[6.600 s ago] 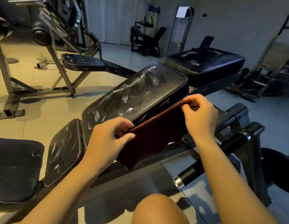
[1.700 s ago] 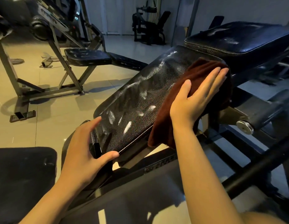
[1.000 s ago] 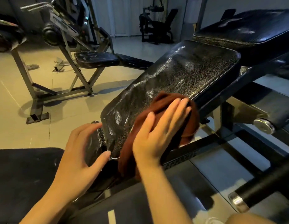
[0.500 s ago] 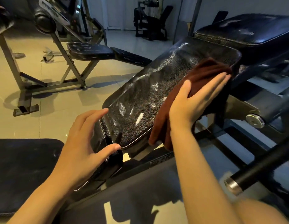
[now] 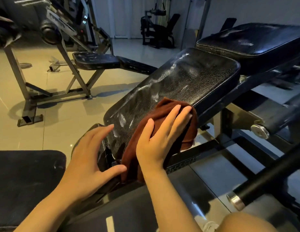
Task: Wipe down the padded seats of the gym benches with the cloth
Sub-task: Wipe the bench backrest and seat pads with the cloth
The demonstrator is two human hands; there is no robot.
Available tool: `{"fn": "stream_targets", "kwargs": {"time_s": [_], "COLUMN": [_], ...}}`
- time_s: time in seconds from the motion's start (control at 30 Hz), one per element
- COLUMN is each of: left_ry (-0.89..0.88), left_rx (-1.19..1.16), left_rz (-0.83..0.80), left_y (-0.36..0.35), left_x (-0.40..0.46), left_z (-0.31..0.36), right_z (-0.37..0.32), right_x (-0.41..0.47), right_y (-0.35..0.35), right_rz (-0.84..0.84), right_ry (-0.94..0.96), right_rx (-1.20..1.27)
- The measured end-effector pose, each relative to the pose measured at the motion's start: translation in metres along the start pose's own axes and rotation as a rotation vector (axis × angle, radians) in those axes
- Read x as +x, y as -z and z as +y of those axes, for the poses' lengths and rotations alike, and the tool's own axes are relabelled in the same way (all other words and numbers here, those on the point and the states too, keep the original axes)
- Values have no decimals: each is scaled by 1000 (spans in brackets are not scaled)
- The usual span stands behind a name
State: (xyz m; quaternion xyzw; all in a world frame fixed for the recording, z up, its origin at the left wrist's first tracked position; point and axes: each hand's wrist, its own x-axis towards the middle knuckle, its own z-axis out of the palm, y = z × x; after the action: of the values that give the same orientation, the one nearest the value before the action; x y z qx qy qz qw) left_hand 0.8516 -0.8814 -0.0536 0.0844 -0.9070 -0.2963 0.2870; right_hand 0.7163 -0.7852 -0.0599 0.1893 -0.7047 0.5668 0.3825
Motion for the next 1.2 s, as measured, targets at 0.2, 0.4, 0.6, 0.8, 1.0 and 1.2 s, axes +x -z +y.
{"fn": "stream_targets", "kwargs": {"time_s": [0.2,0.4,0.6,0.8,1.0,1.2], "left_ry": [-86,-48,-20,1,11,34], "left_rx": [139,130,5,-4,36,77], "left_rz": [8,73,114,85,100,111], "left_y": [-8,-1,-1,-10,-19,-18], "left_x": [8,4,-1,4,9,10], "left_z": [-3,-8,-5,0,-3,-4], "right_z": [21,18,-7,-8,9,22], "right_x": [103,110,5,-27,87,144], "right_y": [23,23,0,-6,18,40], "right_rz": [89,185,82,-15,99,50], "right_ry": [-81,-112,-118,-41,-136,-137], "right_rx": [-67,-8,13,2,-49,-165]}}
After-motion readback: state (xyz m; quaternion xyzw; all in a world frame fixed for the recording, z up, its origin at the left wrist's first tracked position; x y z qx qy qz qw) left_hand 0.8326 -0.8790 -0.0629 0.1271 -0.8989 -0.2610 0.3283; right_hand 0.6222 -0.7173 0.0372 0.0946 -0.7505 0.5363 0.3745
